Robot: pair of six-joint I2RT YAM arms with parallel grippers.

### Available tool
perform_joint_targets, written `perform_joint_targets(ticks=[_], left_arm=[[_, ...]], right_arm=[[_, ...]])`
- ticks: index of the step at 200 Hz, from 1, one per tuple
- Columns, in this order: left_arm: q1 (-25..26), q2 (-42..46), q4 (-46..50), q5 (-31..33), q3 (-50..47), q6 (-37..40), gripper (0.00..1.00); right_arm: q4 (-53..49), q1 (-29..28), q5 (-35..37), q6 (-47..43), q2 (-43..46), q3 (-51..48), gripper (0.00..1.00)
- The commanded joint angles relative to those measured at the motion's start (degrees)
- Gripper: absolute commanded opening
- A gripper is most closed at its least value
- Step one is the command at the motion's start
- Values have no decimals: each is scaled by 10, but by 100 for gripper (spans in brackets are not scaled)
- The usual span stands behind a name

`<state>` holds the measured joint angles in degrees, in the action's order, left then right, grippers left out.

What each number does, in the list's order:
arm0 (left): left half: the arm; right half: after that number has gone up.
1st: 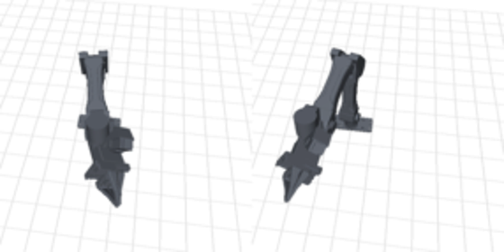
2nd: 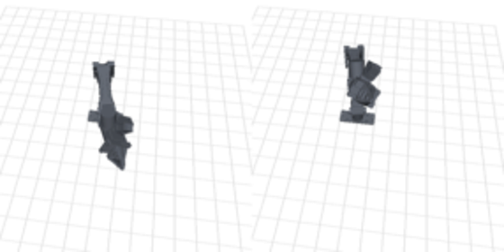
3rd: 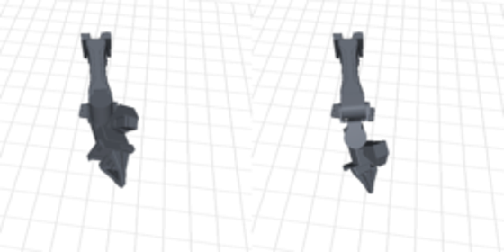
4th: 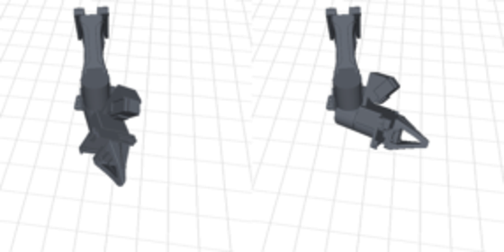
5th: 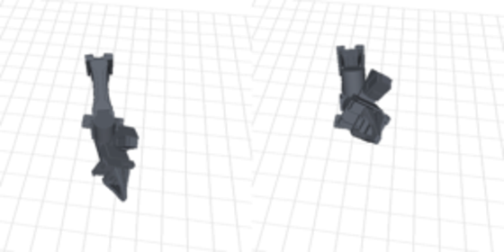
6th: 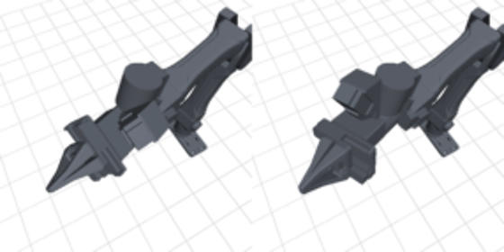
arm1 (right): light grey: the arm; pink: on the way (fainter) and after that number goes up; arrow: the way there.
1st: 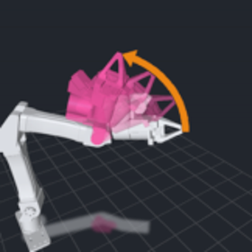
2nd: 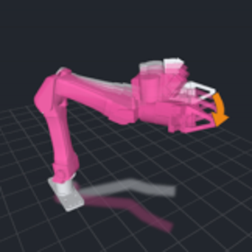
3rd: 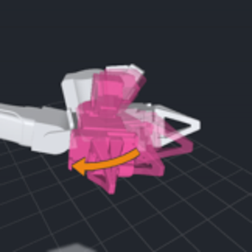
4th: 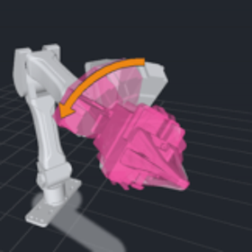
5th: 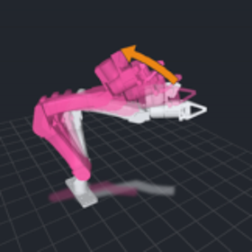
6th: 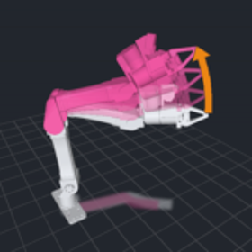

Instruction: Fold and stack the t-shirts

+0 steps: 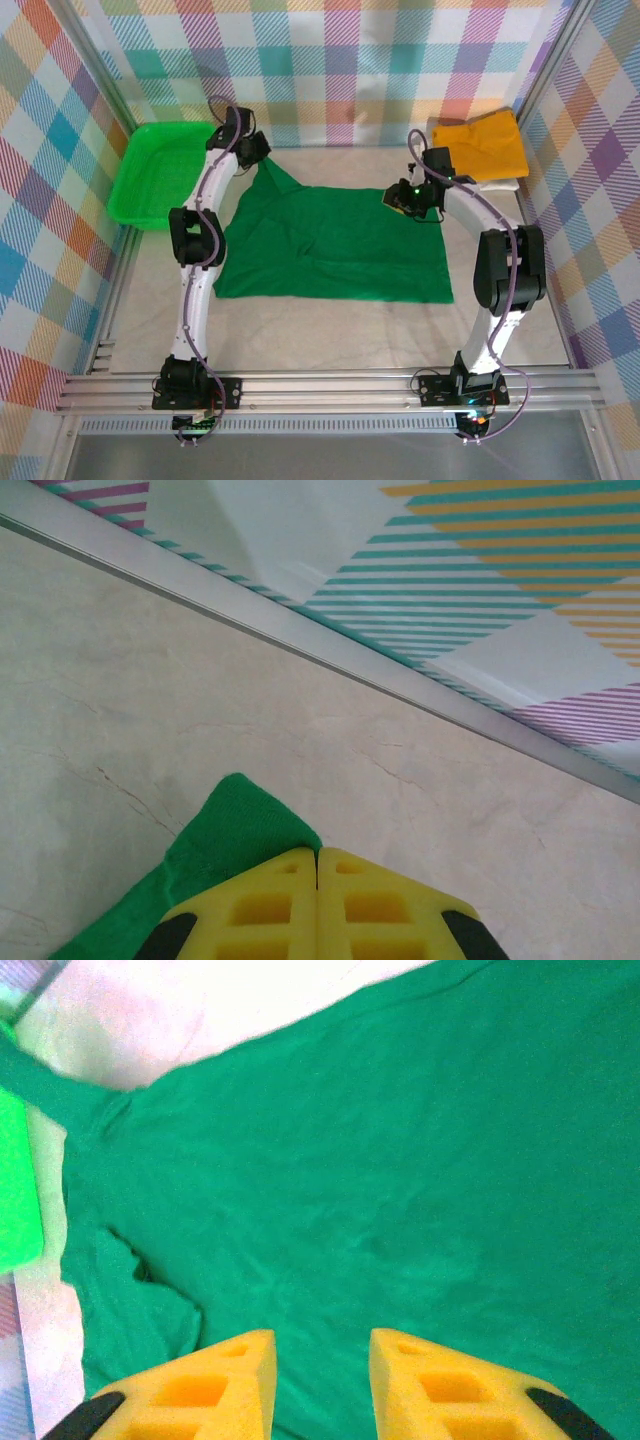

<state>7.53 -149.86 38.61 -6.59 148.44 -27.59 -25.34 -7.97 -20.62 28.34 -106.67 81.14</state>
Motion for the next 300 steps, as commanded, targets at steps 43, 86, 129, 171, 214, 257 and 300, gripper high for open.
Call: perform_joint_targets(ticks=[43, 86, 129, 171, 214, 257, 300], left_arm=[[9, 129, -16, -14, -129, -2, 0], [6, 179, -43, -2, -210, 7, 0], [4, 195, -43, -24, -222, -2, 0], [4, 266, -102, -15, -336, -10, 0], [4, 314, -128, -28, -402, -14, 0], [4, 368, -147, -10, -479, -12, 0], [0, 374, -143, 4, -490, -3, 0]], right_arm=[[-166, 61, 147, -19, -170, 240, 38], [-260, 59, 198, -64, -313, 450, 41], [-329, 54, 216, -70, -416, 617, 43], [-342, 38, 256, -56, -464, 668, 45], [-364, 37, 299, -25, -496, 697, 46], [-361, 35, 286, -14, -517, 702, 36], [-362, 35, 284, -14, -517, 709, 15]])
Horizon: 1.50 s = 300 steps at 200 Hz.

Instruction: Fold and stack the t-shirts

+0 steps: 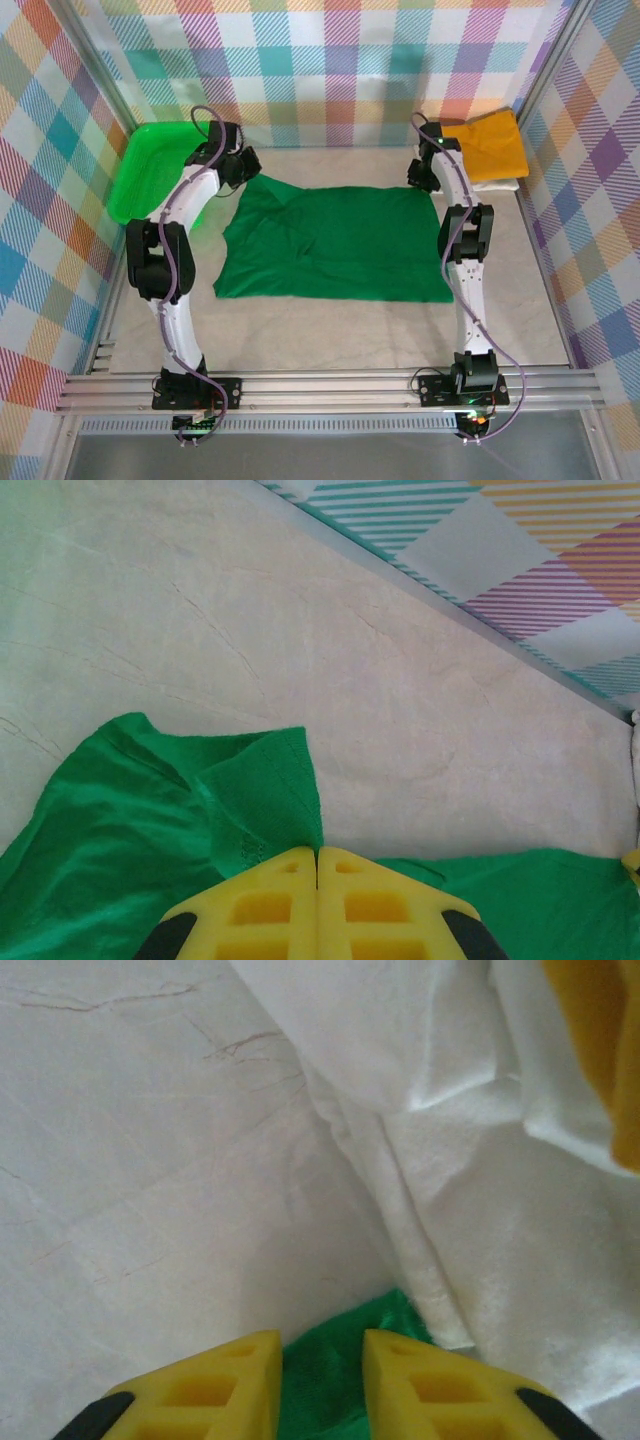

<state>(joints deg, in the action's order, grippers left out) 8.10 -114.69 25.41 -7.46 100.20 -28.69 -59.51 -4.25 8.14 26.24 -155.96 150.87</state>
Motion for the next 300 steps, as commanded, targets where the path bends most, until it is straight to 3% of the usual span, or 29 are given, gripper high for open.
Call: perform_joint_targets(ticks=[1, 37, 124, 210, 263, 300], left_arm=[[-6, 22, -11, 13, -7, 8, 0], [-15, 21, -10, 28, -11, 10, 0], [-15, -31, 64, -39, 106, -6, 0], [-12, 56, 67, -6, -52, -9, 0], [-12, 78, 80, -28, -47, -14, 0], [-7, 123, 74, -54, -106, -28, 0]], right_arm=[[-21, -2, -3, 7, -24, 12, 15], [-19, -7, -14, 1, 8, 7, 0], [44, -12, -37, 7, 172, -117, 0], [180, -11, 7, 14, 347, -423, 0], [201, -8, 10, 7, 376, -455, 0], [221, -8, 12, 18, 425, -517, 0]])
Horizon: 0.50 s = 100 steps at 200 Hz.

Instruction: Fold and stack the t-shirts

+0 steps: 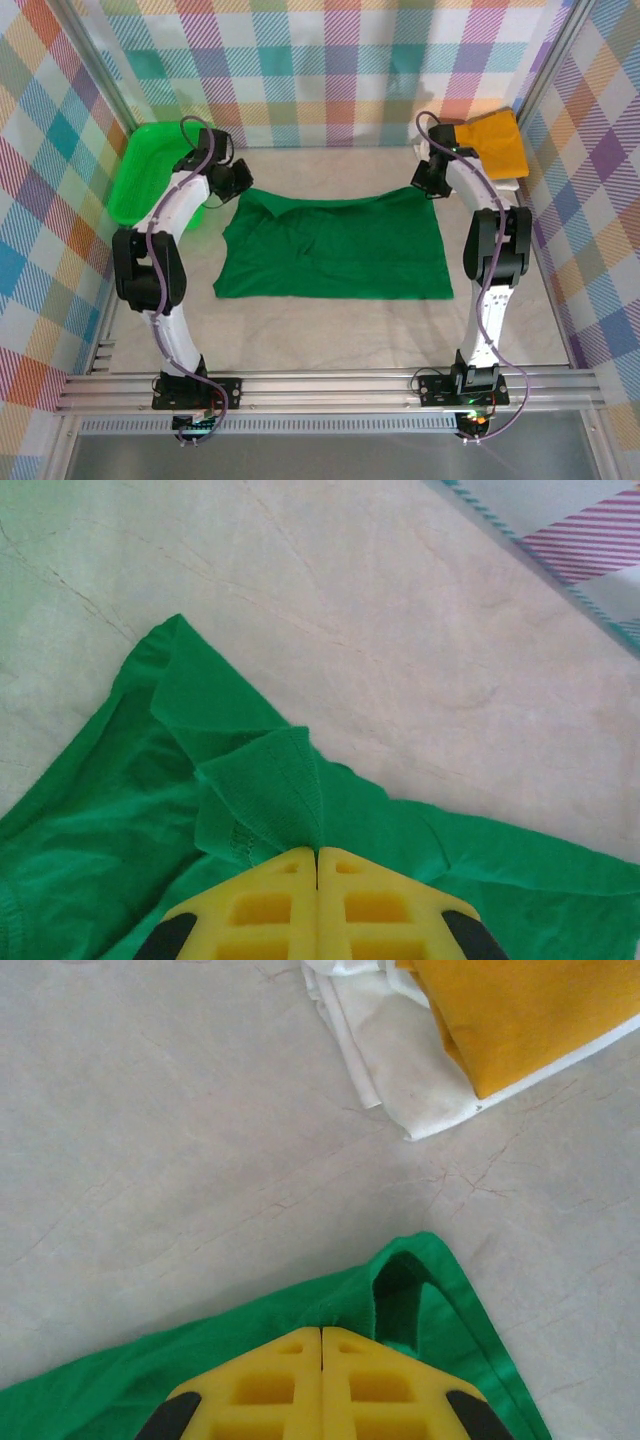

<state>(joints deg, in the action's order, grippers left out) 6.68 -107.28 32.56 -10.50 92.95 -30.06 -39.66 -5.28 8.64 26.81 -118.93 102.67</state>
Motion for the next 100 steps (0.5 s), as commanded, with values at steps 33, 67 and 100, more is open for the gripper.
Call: perform_joint_targets(ticks=[33, 67, 100], left_arm=[[10, 87, -2, -23, -108, -21, 0], [9, 105, 6, -9, -157, -18, 0], [7, 102, 10, -16, -153, -19, 0]], right_arm=[[35, 2, 2, 19, 88, -98, 0], [42, 2, 10, 19, 121, -168, 0], [33, 2, 13, 14, 128, -180, 0]])
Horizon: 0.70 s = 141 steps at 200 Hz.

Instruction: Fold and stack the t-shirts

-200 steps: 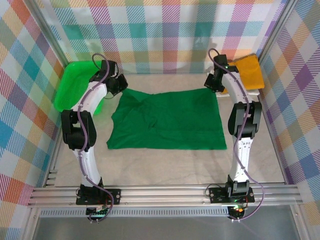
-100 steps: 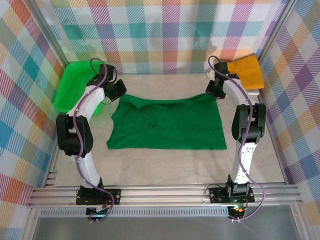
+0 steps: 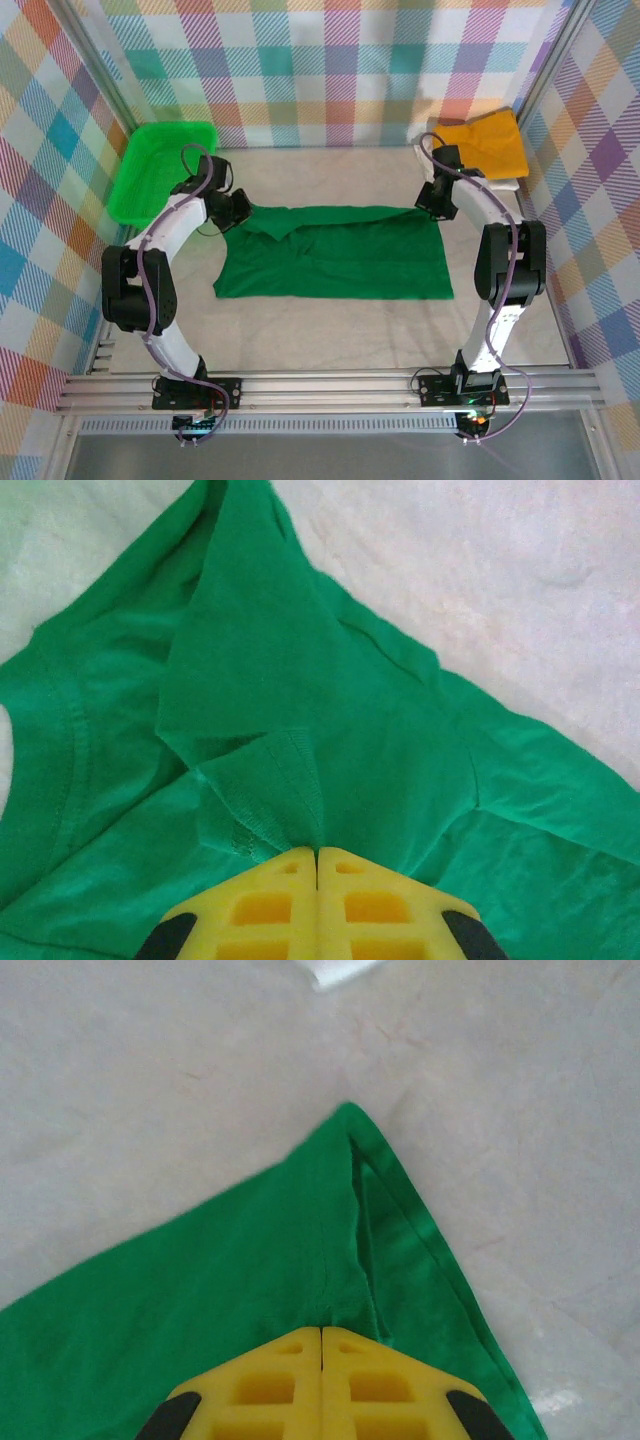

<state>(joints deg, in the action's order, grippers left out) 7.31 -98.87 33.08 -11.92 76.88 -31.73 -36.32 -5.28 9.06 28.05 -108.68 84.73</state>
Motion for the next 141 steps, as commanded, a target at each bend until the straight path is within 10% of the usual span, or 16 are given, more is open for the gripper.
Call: perform_joint_targets(ticks=[1, 141], left_arm=[[1, 18, 5, -3, 9, -1, 0], [1, 67, 21, -47, -69, -17, 0]], right_arm=[[-1, 2, 8, 2, 25, 0, 0], [2, 6, 22, 9, 91, -111, 0]])
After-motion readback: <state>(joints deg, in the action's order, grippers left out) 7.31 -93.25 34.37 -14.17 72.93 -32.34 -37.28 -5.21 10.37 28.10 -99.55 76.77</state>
